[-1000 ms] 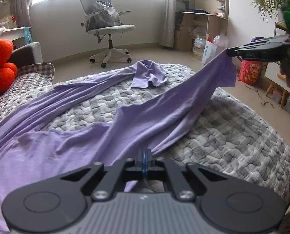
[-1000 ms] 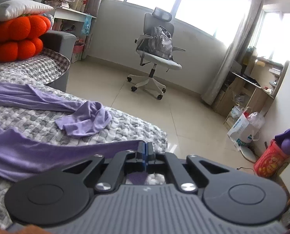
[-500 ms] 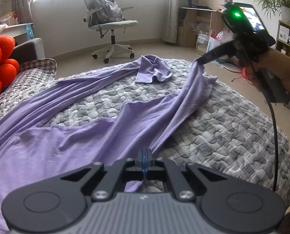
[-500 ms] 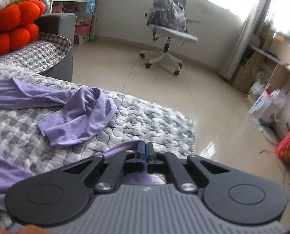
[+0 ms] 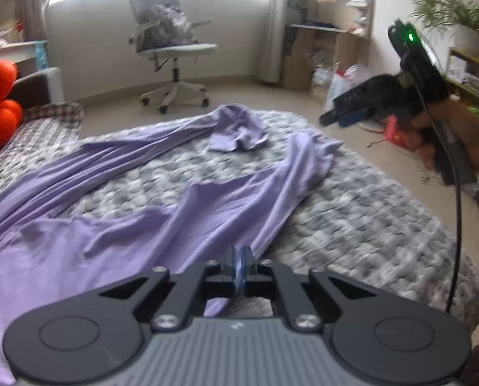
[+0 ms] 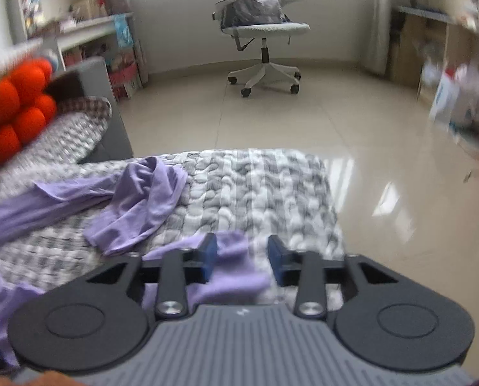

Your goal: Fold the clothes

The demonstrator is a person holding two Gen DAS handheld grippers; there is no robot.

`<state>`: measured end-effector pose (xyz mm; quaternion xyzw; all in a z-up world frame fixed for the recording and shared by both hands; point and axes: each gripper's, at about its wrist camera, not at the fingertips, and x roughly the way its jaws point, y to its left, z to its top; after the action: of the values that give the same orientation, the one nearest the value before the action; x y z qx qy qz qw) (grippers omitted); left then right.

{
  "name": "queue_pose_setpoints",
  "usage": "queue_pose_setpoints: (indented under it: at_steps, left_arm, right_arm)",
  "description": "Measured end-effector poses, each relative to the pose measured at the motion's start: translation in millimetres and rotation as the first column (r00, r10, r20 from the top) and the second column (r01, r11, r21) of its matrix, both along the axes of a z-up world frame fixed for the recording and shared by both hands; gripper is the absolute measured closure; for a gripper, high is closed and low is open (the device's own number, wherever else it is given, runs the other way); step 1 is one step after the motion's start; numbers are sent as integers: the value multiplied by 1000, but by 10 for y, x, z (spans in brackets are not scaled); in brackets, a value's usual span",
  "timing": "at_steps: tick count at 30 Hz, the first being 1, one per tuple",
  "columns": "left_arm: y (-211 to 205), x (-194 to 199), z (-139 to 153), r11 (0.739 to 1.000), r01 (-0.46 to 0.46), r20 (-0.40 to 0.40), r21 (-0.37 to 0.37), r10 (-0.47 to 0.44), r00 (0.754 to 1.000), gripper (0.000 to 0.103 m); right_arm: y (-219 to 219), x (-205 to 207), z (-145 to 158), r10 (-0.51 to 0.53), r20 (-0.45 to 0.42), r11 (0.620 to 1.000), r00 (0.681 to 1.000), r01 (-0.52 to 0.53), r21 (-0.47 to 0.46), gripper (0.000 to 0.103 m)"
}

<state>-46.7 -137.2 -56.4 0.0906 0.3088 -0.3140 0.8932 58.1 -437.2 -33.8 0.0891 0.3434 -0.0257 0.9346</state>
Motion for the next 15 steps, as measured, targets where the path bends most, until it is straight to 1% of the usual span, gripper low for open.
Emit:
queue_pose_setpoints:
  at_steps: [1,4,7,13,15]
  left_arm:
    - [-12,-16,10,1000,18,5,-9,-18,1000,100]
    - [-118,-44,15,998,62,23,-1,-62,998,99]
    - [-226,-71,19,994,106,41,8,-106,994,97]
    - [-613,-57,-20,975,212,75,68,-217,973,96]
    - [-678,-34,-44,975,213,72,69,-218,973,93]
  right_arm:
    - [-44,-62,-20,-6,4,999,1000,6,37,63]
    - [-202,-218,-73,-35,13,988,999,33,151,63]
    - [-325,-345,-156,-56,12,971,998,52,233,63]
    - [-440,-481,-303,-79,34,936,996,62,346,64]
    - [-443,-490,-322,-78,50,929,996,54,365,65]
